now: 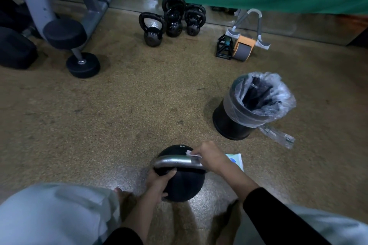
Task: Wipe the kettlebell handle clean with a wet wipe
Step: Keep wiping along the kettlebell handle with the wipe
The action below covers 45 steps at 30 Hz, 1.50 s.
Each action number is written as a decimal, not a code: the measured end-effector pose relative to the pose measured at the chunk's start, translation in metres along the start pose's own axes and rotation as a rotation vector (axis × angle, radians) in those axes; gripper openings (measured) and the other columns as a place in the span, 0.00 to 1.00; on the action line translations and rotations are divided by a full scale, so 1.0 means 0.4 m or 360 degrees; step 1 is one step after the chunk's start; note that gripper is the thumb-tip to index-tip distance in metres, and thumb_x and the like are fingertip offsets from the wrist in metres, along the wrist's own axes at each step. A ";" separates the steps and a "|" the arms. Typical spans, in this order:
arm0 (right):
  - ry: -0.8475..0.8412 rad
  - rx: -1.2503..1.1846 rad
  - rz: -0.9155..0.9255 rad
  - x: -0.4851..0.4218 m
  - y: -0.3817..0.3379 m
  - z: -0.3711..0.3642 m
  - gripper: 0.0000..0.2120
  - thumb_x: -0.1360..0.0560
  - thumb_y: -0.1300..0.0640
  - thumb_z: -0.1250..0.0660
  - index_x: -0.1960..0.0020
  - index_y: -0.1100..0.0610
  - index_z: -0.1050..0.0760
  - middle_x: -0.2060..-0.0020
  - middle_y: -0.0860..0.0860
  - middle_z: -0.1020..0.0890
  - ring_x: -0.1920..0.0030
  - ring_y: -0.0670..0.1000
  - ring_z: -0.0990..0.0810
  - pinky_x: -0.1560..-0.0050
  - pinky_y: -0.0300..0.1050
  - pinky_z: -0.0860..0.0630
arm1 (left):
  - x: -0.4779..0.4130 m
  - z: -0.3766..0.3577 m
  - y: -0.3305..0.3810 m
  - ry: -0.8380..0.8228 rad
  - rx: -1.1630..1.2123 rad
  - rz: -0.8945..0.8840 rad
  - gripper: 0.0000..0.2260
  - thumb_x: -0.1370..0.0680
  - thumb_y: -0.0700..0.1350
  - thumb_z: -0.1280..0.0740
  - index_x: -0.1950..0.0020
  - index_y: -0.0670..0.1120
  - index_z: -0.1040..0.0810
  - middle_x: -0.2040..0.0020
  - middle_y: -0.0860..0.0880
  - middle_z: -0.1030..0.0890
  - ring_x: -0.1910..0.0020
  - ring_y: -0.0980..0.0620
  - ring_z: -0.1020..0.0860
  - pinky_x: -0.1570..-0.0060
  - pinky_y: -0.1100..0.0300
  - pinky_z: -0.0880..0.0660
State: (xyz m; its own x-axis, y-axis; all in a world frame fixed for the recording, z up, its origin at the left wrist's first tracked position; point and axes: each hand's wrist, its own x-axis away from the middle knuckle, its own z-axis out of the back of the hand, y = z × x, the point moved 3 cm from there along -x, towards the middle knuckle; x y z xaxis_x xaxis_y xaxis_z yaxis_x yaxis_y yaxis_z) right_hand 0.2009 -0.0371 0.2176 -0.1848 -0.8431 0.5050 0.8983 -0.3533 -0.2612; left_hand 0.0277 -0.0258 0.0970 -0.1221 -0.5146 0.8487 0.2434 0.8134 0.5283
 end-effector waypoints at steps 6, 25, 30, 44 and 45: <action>0.0063 -0.0019 -0.0047 -0.002 -0.042 -0.005 0.12 0.25 0.62 0.38 0.45 0.53 0.19 0.48 0.59 0.19 0.45 0.60 0.21 0.47 0.45 0.26 | 0.000 0.001 0.000 0.0014 -0.0005 0.0012 0.29 0.30 0.47 0.23 0.33 0.47 0.31 0.36 0.44 0.24 0.37 0.39 0.27 0.54 0.45 0.25; 0.0554 -0.0166 -0.0042 0.082 -0.030 -0.068 0.22 0.25 0.65 0.43 0.39 0.46 0.25 0.44 0.48 0.19 0.47 0.53 0.21 0.48 0.43 0.27 | -0.004 0.002 0.000 0.0043 -0.0062 -0.0029 0.31 0.31 0.48 0.22 0.32 0.49 0.31 0.35 0.44 0.24 0.37 0.38 0.27 0.60 0.49 0.24; 0.0698 -0.0144 0.0131 0.098 -0.069 -0.072 0.19 0.32 0.68 0.37 0.48 0.49 0.20 0.52 0.46 0.18 0.52 0.50 0.18 0.51 0.40 0.26 | 0.001 0.000 0.001 0.0055 -0.0079 -0.0038 0.30 0.31 0.48 0.22 0.32 0.48 0.31 0.35 0.44 0.25 0.37 0.38 0.27 0.58 0.48 0.24; 0.0993 -0.0088 0.0406 0.167 -0.019 -0.134 0.26 0.49 0.70 0.19 0.53 0.55 0.16 0.52 0.49 0.14 0.49 0.46 0.16 0.50 0.35 0.23 | 0.012 -0.002 0.008 0.0067 -0.0038 -0.0020 0.28 0.29 0.46 0.24 0.33 0.47 0.32 0.36 0.42 0.25 0.38 0.39 0.27 0.57 0.48 0.25; 0.1006 -0.0083 0.0405 0.164 -0.010 -0.136 0.26 0.49 0.70 0.19 0.53 0.55 0.16 0.52 0.49 0.14 0.49 0.47 0.16 0.50 0.36 0.22 | 0.010 -0.001 0.008 0.0065 -0.0038 -0.0022 0.28 0.29 0.47 0.23 0.34 0.47 0.32 0.36 0.42 0.25 0.39 0.39 0.27 0.57 0.48 0.25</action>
State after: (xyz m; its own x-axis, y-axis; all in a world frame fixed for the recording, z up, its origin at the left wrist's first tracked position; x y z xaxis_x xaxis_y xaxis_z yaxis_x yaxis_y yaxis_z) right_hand 0.1635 -0.1134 0.2069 -0.1819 -0.9717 -0.1508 0.9271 -0.1184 -0.3557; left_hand 0.0282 -0.0255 0.1021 -0.0862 -0.5370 0.8391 0.2649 0.7996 0.5390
